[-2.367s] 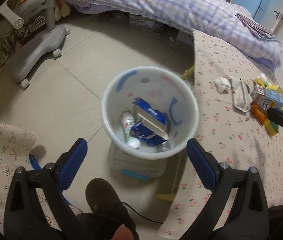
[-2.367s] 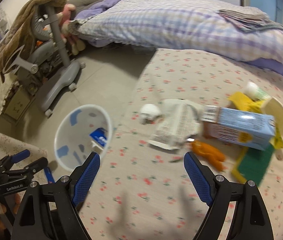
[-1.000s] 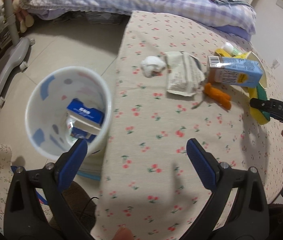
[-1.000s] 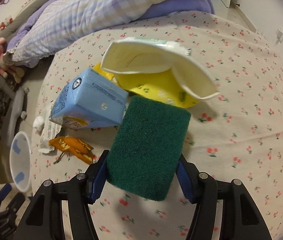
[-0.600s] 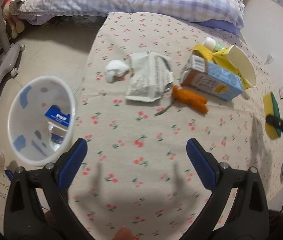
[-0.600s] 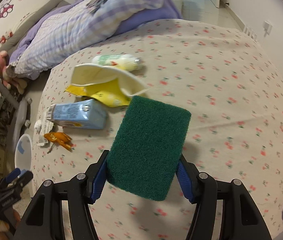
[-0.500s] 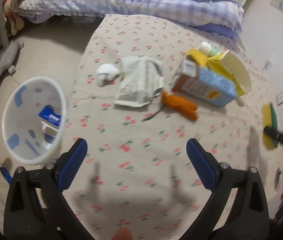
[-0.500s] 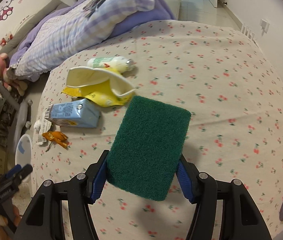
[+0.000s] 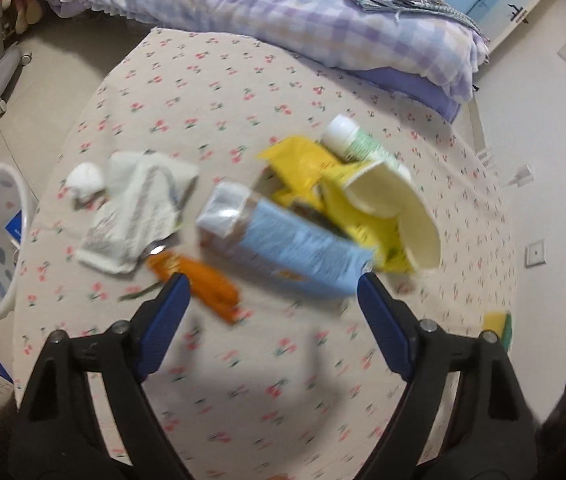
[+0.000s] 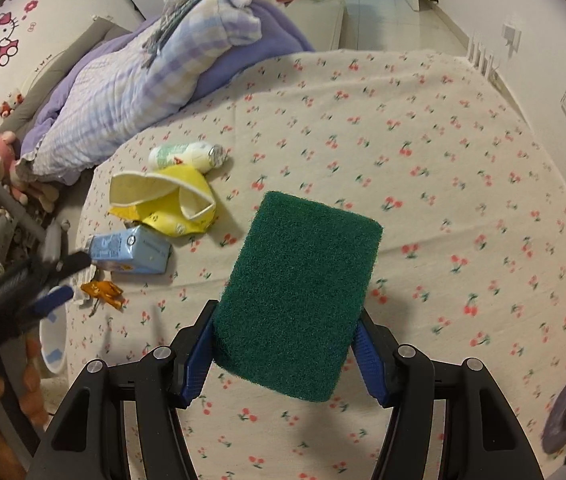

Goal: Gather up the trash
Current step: 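Grasp the light blue milk carton with the left tool while the right tool holds the sponge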

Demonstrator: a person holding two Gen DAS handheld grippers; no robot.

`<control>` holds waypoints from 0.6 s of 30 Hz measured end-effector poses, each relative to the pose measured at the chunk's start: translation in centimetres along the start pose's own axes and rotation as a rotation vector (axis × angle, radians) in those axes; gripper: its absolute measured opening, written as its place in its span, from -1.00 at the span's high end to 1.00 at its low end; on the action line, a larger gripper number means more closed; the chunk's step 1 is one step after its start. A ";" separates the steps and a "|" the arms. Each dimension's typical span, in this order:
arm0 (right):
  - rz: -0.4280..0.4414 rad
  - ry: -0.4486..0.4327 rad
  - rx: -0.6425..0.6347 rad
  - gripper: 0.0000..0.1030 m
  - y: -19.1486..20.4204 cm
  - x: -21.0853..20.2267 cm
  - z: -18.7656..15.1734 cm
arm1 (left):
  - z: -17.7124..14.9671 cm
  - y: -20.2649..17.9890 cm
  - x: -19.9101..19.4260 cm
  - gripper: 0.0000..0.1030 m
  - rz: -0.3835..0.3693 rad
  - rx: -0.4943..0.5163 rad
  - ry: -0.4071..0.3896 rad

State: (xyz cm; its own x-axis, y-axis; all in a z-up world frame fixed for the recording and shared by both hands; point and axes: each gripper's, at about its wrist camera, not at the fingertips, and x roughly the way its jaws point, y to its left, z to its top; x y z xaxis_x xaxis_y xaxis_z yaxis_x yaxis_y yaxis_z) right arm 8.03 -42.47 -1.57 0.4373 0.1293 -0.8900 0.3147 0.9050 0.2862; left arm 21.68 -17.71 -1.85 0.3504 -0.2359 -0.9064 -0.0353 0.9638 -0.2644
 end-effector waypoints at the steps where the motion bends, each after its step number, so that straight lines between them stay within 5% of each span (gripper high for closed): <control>1: 0.004 -0.002 0.003 -0.24 -0.2 -0.2 0.0 | 0.3 -0.5 0.3 -0.66 0.009 -0.007 0.001; 12: 0.031 -0.004 0.055 -0.24 -4.0 -1.2 -0.2 | 1.8 -2.2 4.4 -0.65 0.084 -0.067 0.057; 18: 0.037 -0.010 0.058 -0.24 -4.3 -1.6 -0.2 | 0.8 -0.5 5.7 0.06 0.043 -0.124 0.136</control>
State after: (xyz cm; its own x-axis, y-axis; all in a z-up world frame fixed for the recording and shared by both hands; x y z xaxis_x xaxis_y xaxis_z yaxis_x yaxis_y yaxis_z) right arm 5.75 -46.50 -1.44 0.4581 0.1577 -0.8748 0.3463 0.8748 0.3390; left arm 24.42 -19.49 -6.63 0.2169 -0.2171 -0.9518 -0.1654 0.9527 -0.2550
